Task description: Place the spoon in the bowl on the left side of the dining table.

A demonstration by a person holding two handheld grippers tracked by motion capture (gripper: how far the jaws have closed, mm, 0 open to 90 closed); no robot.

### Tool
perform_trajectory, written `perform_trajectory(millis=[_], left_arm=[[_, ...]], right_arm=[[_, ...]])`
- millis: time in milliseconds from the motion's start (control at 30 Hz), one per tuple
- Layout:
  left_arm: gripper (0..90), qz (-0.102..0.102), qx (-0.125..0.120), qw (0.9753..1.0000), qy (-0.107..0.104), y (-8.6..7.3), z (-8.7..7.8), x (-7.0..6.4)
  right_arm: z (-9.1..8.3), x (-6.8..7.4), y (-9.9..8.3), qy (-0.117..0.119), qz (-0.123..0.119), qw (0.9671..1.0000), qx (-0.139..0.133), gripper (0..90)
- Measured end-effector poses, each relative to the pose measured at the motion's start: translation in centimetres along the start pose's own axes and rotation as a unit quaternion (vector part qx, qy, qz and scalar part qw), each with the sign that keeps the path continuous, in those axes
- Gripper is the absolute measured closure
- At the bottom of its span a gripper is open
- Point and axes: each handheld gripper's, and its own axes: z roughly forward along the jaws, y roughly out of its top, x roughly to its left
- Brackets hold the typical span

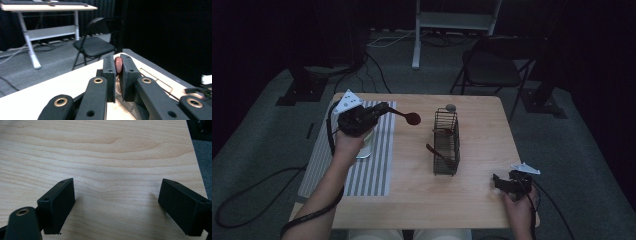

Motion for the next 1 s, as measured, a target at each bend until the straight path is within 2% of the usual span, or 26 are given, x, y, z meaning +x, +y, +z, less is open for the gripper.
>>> perform_trajectory(millis=[433, 467, 533, 700, 867, 1000], left_arm=[[84.0, -0.026, 0.006, 0.9988, 0.042, -2.0, -1.9, 3.2], [84.0, -0.028, 0.004, 0.9983, 0.051, -2.2, -2.2, 3.5], [84.1, -0.034, 0.004, 0.9978, 0.056, -2.5, -2.6, 4.1], [84.0, -0.036, 0.01, 0.9965, 0.074, -3.3, -3.2, 5.1], [84.1, -0.041, 0.022, 0.9939, 0.1, -4.4, -3.8, 6.5], [84.0, -0.052, 0.017, 0.9909, 0.123, -5.0, -4.5, 7.6]], right_arm=[[0.0, 0.0, 0.0, 0.0, 0.0, 1.0, -0.001, 13.2], [0.0, 0.0, 0.0, 0.0, 0.0, 1.0, 0.0, 13.2], [0.0, 0.0, 0.0, 0.0, 0.0, 1.0, 0.0, 13.2], [0.0, 0.0, 0.0, 0.0, 0.0, 1.0, -0.001, 13.4], [0.0, 0.0, 0.0, -0.001, 0.0, 1.0, 0.0, 13.3], [0.0, 0.0, 0.0, -0.001, -0.001, 1.0, -0.001, 13.3]])
